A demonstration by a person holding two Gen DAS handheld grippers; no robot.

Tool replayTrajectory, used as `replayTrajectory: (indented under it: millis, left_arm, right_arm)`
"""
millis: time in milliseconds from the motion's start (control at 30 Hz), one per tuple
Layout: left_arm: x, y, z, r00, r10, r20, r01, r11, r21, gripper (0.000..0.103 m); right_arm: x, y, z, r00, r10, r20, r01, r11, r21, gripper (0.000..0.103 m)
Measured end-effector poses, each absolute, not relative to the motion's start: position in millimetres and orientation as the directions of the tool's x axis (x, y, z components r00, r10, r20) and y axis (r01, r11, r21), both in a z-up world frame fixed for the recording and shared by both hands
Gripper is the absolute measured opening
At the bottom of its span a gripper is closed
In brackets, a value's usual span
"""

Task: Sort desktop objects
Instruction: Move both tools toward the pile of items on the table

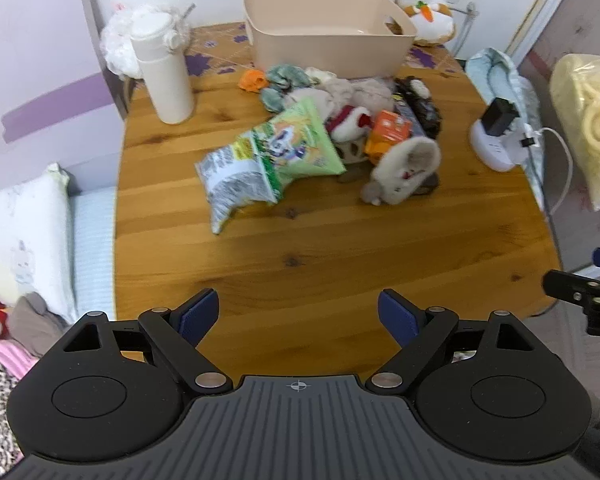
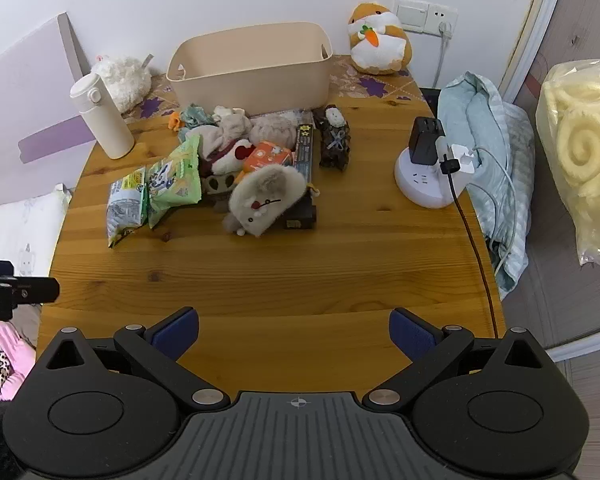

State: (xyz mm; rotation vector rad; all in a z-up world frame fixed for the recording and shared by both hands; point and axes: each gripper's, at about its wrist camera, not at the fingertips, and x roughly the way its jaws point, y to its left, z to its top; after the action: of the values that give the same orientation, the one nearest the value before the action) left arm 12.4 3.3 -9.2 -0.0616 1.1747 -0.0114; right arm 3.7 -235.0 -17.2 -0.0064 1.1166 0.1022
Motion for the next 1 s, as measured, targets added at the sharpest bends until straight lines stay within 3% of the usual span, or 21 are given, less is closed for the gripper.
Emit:
replayTrajectory:
  millis: [133,1000]
  left_arm:
    - [22.3,6.4,-7.4,0.400,0.006,-0.917,-0.037,0.999,-0.010,0.088]
    - [124.8,28.0,-53.0,0.335,0.019,-0.942,-0.052,0.999,0.002,0.088]
  right_arm:
    - [9.9,-235.8,-21.7,0.426,0.069,-0.902,-0.078,0.996,0.039,0.103]
    - [97.3,-223.2,-51.8,0.506,0.091,-0.858,-0.166,0.986,0.007,0.103]
